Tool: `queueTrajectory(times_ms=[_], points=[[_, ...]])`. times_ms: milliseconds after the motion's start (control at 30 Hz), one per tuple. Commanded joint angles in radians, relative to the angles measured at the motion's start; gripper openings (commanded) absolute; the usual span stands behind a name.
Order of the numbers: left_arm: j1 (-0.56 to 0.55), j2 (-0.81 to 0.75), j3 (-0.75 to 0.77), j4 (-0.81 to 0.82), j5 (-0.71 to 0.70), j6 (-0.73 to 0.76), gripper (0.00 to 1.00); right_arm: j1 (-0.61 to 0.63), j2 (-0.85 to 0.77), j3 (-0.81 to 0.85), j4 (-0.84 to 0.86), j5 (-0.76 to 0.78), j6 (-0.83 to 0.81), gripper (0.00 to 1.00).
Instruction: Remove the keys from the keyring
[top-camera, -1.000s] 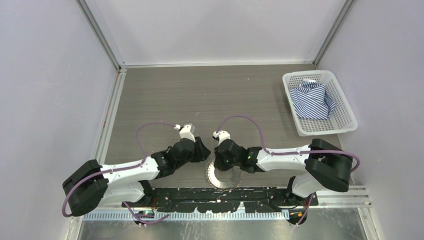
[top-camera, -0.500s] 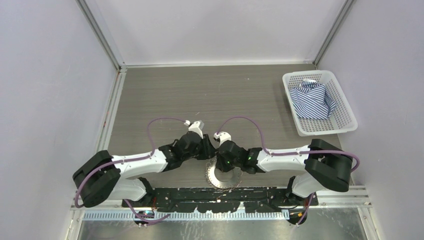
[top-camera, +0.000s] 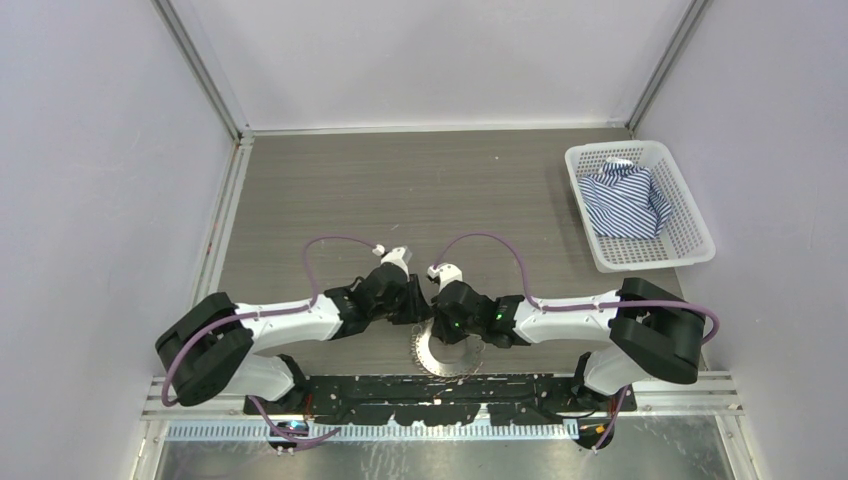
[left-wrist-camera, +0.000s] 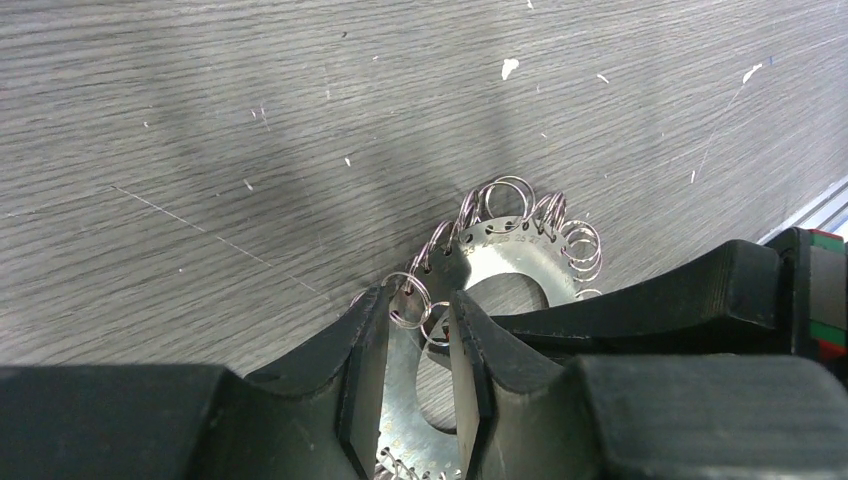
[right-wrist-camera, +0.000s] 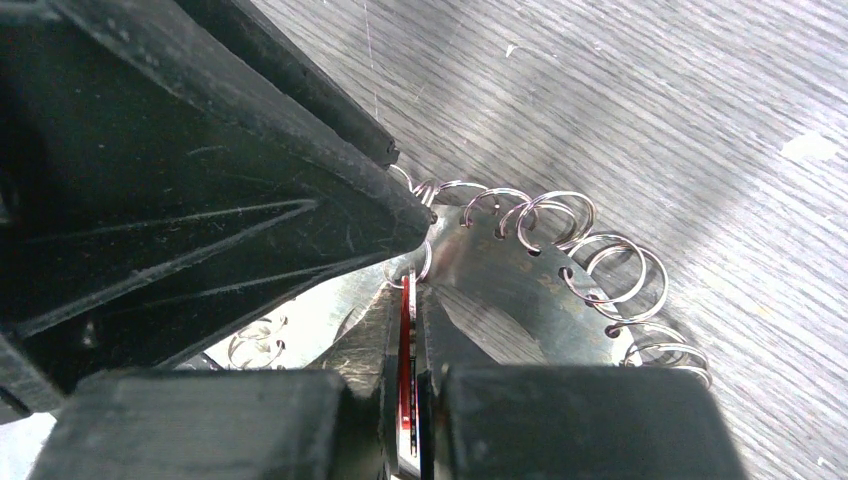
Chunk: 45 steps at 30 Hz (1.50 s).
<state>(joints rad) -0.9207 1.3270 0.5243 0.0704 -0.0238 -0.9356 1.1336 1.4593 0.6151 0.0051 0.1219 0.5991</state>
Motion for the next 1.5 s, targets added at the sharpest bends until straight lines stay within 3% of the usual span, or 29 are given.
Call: queueTrajectory(times_ms=[0,1133,1367,1467], points=[[0.006,0.011,0.029,-0.003,0.008,0.013,0.30,0.007,-0.001,0.035,0.020,0.016,-0.013,0.04],[0.006,0.074,0.051,-0.016,0.017,0.015,0.25,0.014,0.022,0.065,0.003,0.009,-0.044,0.02],[0.006,0.066,0.046,-0.018,-0.012,0.014,0.19,0.014,0.020,0.070,0.003,0.007,-0.047,0.02],[0.006,0.060,0.045,-0.020,-0.018,0.017,0.11,0.014,0.017,0.071,-0.030,0.010,-0.050,0.02]])
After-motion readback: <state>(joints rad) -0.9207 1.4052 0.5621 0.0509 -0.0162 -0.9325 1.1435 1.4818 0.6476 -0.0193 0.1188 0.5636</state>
